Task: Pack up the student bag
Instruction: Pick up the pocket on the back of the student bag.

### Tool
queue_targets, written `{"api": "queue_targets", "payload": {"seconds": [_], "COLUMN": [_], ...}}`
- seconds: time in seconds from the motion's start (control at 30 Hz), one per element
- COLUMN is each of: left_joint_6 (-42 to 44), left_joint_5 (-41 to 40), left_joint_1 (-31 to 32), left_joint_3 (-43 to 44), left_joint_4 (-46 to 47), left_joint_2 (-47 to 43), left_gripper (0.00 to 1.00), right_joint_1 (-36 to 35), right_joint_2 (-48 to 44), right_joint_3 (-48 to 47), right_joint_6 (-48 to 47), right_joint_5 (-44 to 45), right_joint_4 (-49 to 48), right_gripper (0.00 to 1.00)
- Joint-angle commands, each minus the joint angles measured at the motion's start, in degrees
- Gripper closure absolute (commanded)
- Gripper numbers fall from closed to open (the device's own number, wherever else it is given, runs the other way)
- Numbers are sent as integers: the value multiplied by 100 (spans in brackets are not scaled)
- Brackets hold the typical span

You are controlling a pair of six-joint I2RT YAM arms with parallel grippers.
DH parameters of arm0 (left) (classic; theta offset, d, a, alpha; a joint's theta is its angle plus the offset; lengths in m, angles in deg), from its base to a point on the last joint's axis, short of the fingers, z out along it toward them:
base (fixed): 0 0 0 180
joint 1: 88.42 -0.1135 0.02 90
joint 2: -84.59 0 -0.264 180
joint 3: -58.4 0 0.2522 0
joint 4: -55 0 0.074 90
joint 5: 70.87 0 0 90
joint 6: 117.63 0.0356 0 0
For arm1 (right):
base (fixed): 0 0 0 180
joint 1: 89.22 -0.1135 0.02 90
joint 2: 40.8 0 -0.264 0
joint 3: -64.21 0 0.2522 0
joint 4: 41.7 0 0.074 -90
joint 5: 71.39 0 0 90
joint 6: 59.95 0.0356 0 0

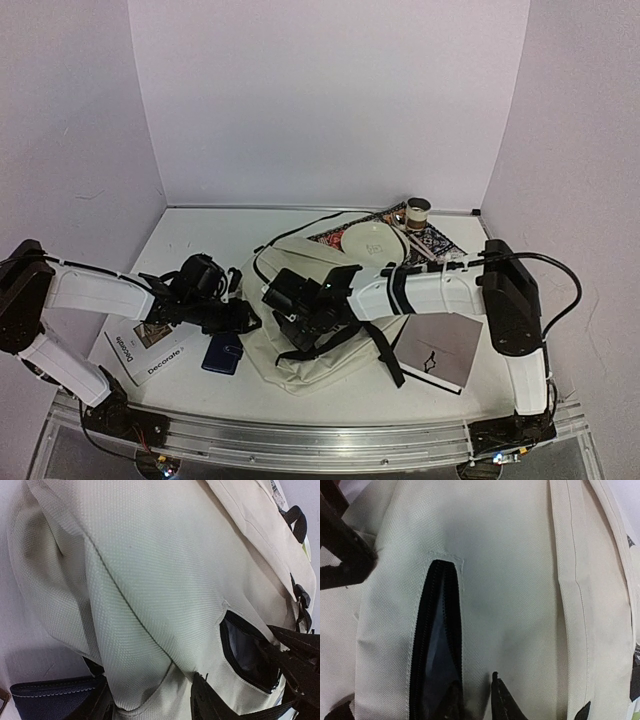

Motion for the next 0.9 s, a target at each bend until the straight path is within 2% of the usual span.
{"api": "queue_targets", "payload": {"seconds": [0.0, 0.07, 0.23, 0.33, 0.6, 0.87], "left_joint_6": [-77, -81, -79, -136, -375, -200], "left_joint_5": [13, -51, -349, -502, -661, -496], "left_joint_1": [45, 45, 45, 45, 39, -112], "left_joint_3": [-76, -50, 105, 146, 22, -34], "left_joint_4": [84, -22, -690, -1105, -2027, -2467], "left_joint_2": [-136, -234, -576, -840, -1138, -1003], "left_gripper": [48, 44, 30, 26, 23, 23], "right_joint_1": [22, 19, 15, 18, 20, 18], "right_joint_2": [-127, -184, -335, -366, -522, -623], "right_joint_3": [-253, -245, -212, -225, -168, 28], "right_joint_6": [-65, -62, -10, 35, 117, 93], "right_joint_5": [443, 400, 290, 236, -36, -225], "right_joint_4": [467, 475, 482, 465, 172, -78], "right_gripper": [97, 100, 100, 100, 100, 100]}}
